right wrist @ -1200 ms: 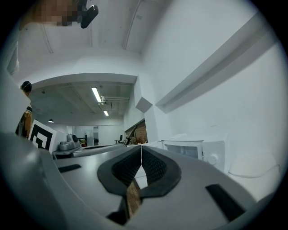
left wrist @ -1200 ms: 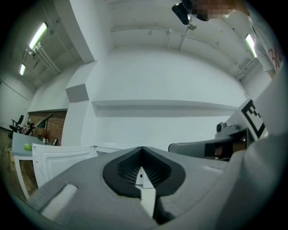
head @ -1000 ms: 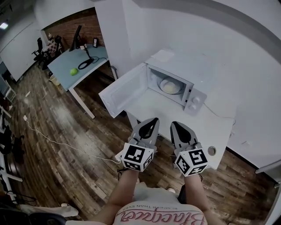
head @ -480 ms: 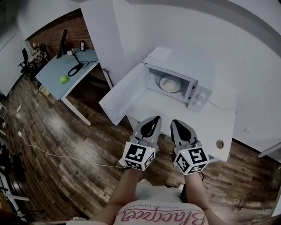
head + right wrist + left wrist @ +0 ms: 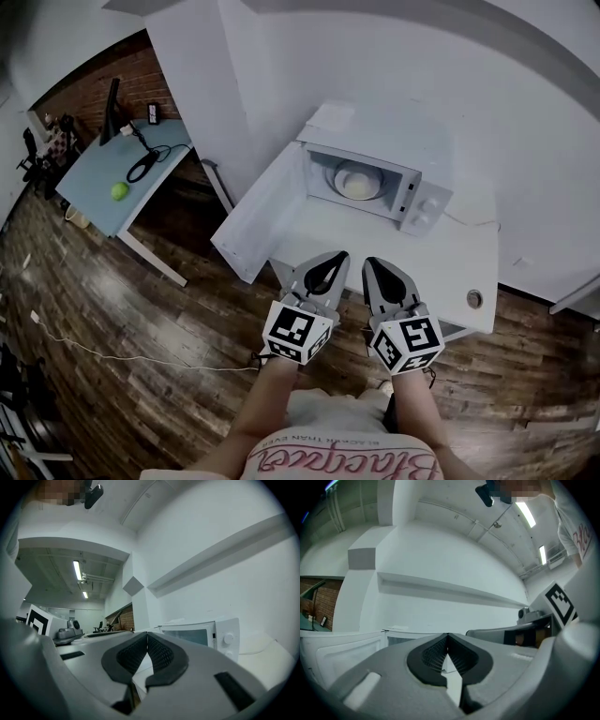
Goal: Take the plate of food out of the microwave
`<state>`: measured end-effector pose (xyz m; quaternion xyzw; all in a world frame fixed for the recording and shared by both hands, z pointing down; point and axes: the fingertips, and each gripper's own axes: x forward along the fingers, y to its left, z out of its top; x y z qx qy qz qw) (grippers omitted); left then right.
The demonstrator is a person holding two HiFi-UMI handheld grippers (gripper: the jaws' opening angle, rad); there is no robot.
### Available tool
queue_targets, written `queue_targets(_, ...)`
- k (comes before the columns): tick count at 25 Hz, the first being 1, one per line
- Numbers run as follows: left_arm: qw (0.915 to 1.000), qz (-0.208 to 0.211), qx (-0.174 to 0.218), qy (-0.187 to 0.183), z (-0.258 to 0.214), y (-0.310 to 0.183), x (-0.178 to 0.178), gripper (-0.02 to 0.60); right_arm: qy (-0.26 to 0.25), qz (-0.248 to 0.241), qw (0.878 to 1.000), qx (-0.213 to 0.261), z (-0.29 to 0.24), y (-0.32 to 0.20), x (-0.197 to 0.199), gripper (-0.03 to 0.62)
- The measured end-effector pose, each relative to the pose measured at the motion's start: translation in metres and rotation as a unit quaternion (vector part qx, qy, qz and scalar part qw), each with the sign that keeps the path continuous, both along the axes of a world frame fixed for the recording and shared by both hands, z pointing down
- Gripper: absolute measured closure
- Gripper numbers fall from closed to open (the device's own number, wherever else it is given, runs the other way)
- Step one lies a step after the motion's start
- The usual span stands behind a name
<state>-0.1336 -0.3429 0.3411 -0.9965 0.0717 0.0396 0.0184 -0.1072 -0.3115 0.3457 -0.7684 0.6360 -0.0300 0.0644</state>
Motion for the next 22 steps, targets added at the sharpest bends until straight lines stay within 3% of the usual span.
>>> queue_targets(9,0.9988,-0.012,-0.047,-0.005,0.012,-0.022,0.015,0.577,-0.015,-0.003,1.000,-0.008,0.009,-0.009,0.015,0.582)
queue_targets(22,0.9967,-0.022,-0.072,-0.029,0.034,-0.054,0.086,0.575,-0.029,-0.006,0.999,-0.030,0.025,-0.040,0.084,0.580)
